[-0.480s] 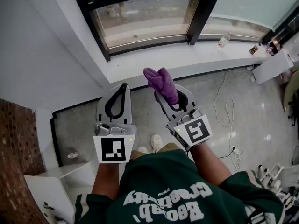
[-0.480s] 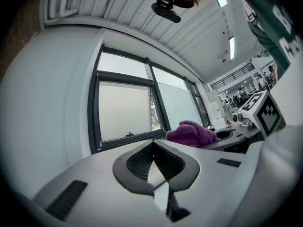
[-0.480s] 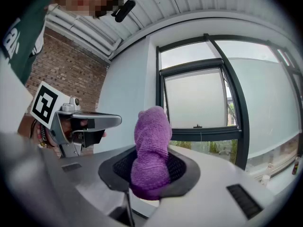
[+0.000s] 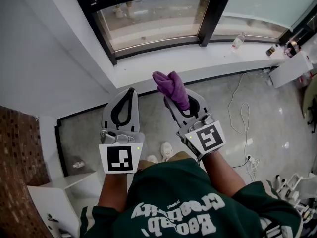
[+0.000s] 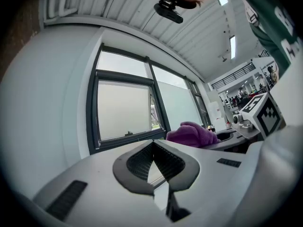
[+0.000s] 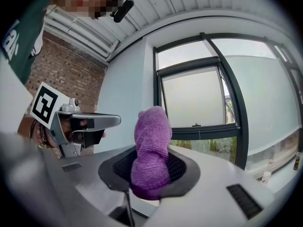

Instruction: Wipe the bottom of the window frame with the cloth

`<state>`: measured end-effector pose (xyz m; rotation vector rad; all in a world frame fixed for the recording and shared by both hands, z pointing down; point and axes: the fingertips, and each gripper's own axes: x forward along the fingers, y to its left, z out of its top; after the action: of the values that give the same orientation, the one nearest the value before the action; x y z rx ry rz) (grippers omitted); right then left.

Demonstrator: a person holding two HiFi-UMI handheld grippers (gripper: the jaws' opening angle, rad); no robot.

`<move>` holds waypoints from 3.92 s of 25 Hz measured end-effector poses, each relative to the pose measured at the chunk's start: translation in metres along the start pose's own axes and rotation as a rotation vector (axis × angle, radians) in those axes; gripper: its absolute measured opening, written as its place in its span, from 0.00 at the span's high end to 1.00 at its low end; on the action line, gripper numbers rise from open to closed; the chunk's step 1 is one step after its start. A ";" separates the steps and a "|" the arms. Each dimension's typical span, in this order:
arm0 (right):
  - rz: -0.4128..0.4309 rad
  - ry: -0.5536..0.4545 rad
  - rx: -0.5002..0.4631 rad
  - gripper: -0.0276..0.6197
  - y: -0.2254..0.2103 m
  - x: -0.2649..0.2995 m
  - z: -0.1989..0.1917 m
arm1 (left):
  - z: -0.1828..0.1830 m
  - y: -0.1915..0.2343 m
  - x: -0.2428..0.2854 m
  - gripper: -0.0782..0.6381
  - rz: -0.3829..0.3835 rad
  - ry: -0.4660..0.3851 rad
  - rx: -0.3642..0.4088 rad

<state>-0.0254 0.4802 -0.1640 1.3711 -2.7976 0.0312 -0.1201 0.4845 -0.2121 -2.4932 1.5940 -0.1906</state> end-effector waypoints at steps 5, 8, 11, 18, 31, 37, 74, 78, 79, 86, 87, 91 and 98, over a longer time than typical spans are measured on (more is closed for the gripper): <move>0.010 -0.005 0.006 0.78 -0.004 -0.003 0.001 | 0.002 -0.001 0.002 0.88 0.007 0.002 0.000; 0.018 -0.002 0.007 0.78 -0.015 -0.009 0.003 | 0.007 -0.012 0.010 0.88 0.008 0.009 -0.006; 0.021 -0.006 0.012 0.78 -0.030 -0.015 0.004 | 0.013 -0.024 0.020 0.88 0.005 0.009 -0.009; 0.023 -0.018 0.038 0.78 -0.051 -0.021 -0.002 | 0.014 -0.033 0.034 0.88 0.013 0.004 0.004; 0.026 -0.009 0.053 0.78 -0.073 0.002 -0.013 | 0.004 -0.017 0.061 0.88 0.025 0.007 0.015; 0.017 0.015 0.038 0.78 -0.088 0.047 -0.024 | -0.017 0.024 0.098 0.88 0.032 -0.003 -0.007; -0.043 0.105 0.050 0.78 -0.206 0.316 -0.045 | -0.103 0.169 0.356 0.88 -0.125 0.100 -0.043; 0.020 0.108 0.059 0.78 -0.227 0.320 -0.052 | -0.103 0.159 0.370 0.88 -0.070 0.122 -0.041; 0.045 0.104 0.070 0.78 -0.232 0.321 -0.057 | -0.105 0.157 0.374 0.88 -0.051 0.131 -0.040; 0.112 0.169 0.165 0.78 -0.284 0.321 -0.118 | -0.137 0.139 0.399 0.88 0.086 0.191 0.027; 0.120 0.180 0.168 0.78 -0.286 0.323 -0.129 | -0.143 0.140 0.402 0.88 0.107 0.192 0.029; 0.133 0.187 0.196 0.78 -0.280 0.343 -0.157 | -0.186 0.150 0.409 0.88 0.090 0.229 0.055; 0.136 0.240 0.244 0.78 -0.236 0.399 -0.238 | -0.308 0.193 0.413 0.88 0.058 0.314 0.091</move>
<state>-0.0793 0.0276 0.0881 1.1228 -2.7440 0.5191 -0.1804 0.0059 0.0522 -2.4368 1.7224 -0.6601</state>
